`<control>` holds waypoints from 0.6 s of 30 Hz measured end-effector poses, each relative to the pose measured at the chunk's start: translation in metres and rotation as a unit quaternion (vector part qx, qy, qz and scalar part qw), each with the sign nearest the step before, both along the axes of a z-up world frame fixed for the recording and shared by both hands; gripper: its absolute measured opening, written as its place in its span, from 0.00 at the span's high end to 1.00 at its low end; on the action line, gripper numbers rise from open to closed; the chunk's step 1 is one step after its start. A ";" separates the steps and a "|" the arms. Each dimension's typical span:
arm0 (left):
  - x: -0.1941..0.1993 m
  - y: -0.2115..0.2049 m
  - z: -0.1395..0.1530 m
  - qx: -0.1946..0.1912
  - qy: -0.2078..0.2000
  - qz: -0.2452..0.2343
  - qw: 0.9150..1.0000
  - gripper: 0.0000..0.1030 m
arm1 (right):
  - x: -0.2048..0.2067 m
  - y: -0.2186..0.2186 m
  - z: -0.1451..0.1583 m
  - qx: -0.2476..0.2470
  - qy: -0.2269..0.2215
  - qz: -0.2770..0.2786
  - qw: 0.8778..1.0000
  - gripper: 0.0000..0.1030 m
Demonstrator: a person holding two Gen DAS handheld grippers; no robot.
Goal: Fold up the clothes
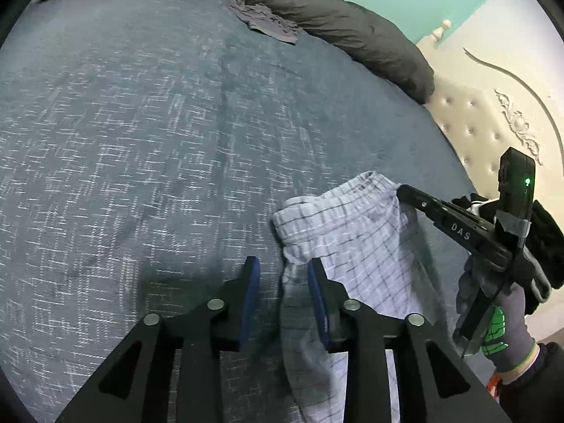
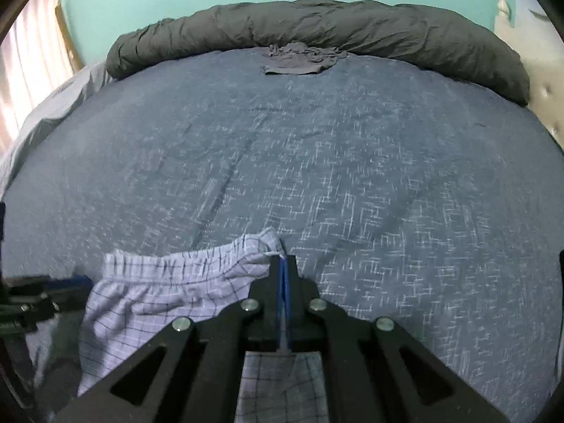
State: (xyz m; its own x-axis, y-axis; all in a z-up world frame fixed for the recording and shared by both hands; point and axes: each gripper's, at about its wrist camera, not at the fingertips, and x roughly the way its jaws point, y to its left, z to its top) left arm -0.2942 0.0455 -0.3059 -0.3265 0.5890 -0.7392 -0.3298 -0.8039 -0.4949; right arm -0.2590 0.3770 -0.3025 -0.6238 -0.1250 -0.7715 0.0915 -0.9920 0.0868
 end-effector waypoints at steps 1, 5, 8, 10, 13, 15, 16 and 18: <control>-0.001 0.000 0.000 0.003 -0.002 0.001 1.000 0.69 | 0.001 0.002 0.003 -0.007 0.002 -0.005 1.000 0.98; -0.007 0.002 -0.002 0.016 -0.012 0.007 1.000 0.70 | -0.002 0.012 0.015 -0.052 0.010 -0.024 0.998 0.89; -0.013 0.002 -0.006 0.027 -0.023 0.011 0.999 0.70 | -0.015 0.009 0.011 -0.090 -0.013 -0.013 0.996 0.68; -0.018 0.005 -0.009 0.031 -0.027 0.012 0.999 0.70 | -0.025 0.001 0.004 -0.079 -0.034 -0.002 0.996 0.64; -0.023 0.006 -0.011 0.033 -0.030 0.012 0.999 0.71 | -0.031 -0.007 -0.007 -0.063 -0.061 0.008 0.996 0.60; -0.025 0.007 -0.012 0.035 -0.030 0.010 0.999 0.71 | -0.034 -0.010 -0.014 -0.052 -0.075 0.013 0.996 0.58; -0.027 0.008 -0.013 0.036 -0.031 0.010 0.999 0.71 | -0.035 -0.010 -0.017 -0.053 -0.077 0.013 0.996 0.57; -0.030 0.010 -0.015 0.037 -0.032 0.007 0.999 0.76 | -0.036 -0.007 -0.022 -0.065 -0.081 0.017 0.994 0.57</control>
